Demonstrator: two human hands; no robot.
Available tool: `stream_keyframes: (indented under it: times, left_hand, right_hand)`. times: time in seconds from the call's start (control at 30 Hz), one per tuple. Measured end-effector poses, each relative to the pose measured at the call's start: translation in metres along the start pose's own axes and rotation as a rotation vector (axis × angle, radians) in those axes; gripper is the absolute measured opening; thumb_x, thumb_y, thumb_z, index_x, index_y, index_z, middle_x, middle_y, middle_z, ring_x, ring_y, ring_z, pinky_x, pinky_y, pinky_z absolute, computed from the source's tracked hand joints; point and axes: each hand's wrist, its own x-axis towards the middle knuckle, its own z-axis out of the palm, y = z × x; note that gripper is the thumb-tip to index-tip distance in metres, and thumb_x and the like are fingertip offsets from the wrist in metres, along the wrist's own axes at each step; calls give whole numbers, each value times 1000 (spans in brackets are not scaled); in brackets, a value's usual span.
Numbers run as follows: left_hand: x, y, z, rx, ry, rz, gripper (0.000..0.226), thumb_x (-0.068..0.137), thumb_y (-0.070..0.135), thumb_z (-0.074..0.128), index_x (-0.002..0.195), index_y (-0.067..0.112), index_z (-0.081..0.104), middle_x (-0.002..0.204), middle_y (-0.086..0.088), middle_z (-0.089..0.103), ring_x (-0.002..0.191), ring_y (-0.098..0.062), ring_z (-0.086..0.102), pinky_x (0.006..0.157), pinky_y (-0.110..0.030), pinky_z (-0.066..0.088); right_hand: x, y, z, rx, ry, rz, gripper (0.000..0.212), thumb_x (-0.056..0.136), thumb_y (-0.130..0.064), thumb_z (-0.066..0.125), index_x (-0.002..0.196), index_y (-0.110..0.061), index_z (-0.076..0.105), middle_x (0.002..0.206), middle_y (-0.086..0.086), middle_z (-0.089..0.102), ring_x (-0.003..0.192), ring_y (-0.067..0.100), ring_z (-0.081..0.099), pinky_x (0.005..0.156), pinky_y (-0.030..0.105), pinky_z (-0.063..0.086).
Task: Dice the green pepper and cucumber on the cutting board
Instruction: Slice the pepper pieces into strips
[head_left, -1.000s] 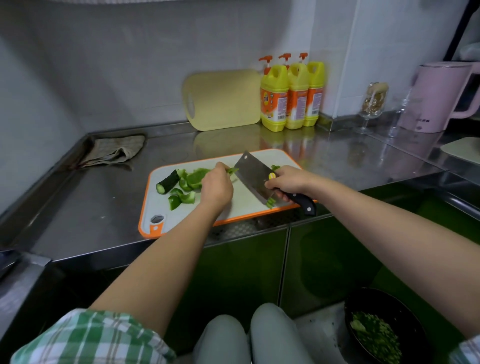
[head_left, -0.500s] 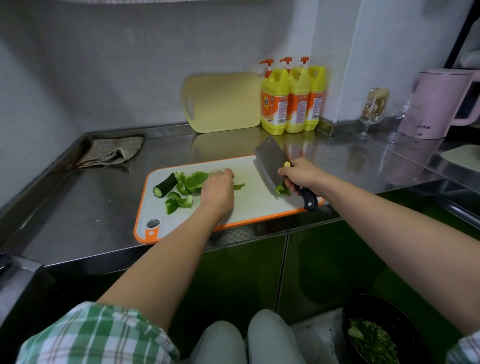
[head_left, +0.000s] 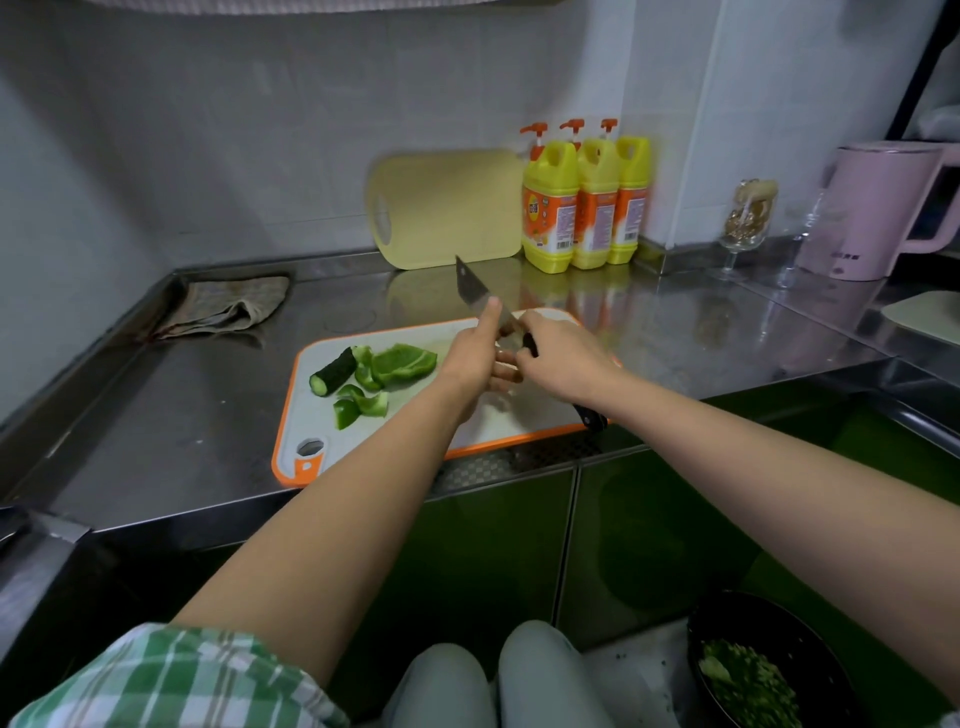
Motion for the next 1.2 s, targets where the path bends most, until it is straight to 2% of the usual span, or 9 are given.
stream_keyframes:
  times: [0.13,0.27,0.43,0.53,0.67,0.77,0.9,1.07,1.2]
  left_hand:
    - [4,-8,1,5,143,-28,26,101,14,35,86,1,52,62,-13,49,40,-17,46,38,-21,40]
    - [1,-13,-7,-28,217,-43,30,101,9,30,77,6,47,51,-9,48,25,-11,41,34,-18,32]
    - [-2,-12,-12,-100,220,-61,29,100,8,29,77,8,47,65,-9,46,44,-20,46,33,-18,38]
    - [-2,-13,-14,-57,231,-64,33,99,7,28,69,10,42,57,-8,40,30,-13,40,33,-17,34]
    - [2,-16,-17,-29,264,-74,30,98,8,28,71,8,42,60,-10,41,31,-16,40,37,-19,32]
    - [4,-18,-21,-19,271,-60,30,98,8,28,70,10,42,61,-10,42,45,-21,38,34,-17,30]
    - [4,-18,-27,38,309,-39,29,97,12,31,70,10,42,66,-11,44,52,-23,39,47,-26,34]
    - [2,-17,-37,72,369,-16,27,95,17,33,71,11,43,70,-13,46,67,-27,44,66,-36,36]
    - [1,-20,-41,70,361,-24,28,94,17,32,72,12,47,74,-16,51,68,-28,47,65,-35,38]
  right_hand:
    - [-7,-2,10,44,-52,-101,22,86,-29,58,102,-14,61,101,14,68,94,36,61,77,44,51]
    - [-4,9,8,226,-128,-110,27,93,-38,56,107,-20,69,96,2,69,90,22,61,77,33,47]
    - [3,17,-2,458,-124,-14,34,103,-31,39,131,-28,59,128,6,46,128,18,38,100,23,26]
    - [-6,17,-1,455,-254,-18,34,104,-38,33,128,-50,53,145,1,28,139,18,17,117,39,11]
    - [-9,9,10,384,-355,18,32,98,-54,31,125,-59,49,155,-5,19,144,21,9,117,51,6]
    - [-6,10,15,365,-338,199,78,77,-78,33,146,-41,34,157,1,18,145,32,9,114,51,13]
    - [-11,13,13,309,-329,201,57,102,-49,29,152,-21,26,160,5,10,147,29,6,116,43,8]
    - [-6,4,17,237,-301,36,49,105,-45,21,153,-34,25,162,-4,7,147,21,-3,115,45,-2]
    - [-6,-8,18,250,-318,-84,46,104,-47,20,150,-46,22,162,-7,2,147,20,-6,114,50,-7]
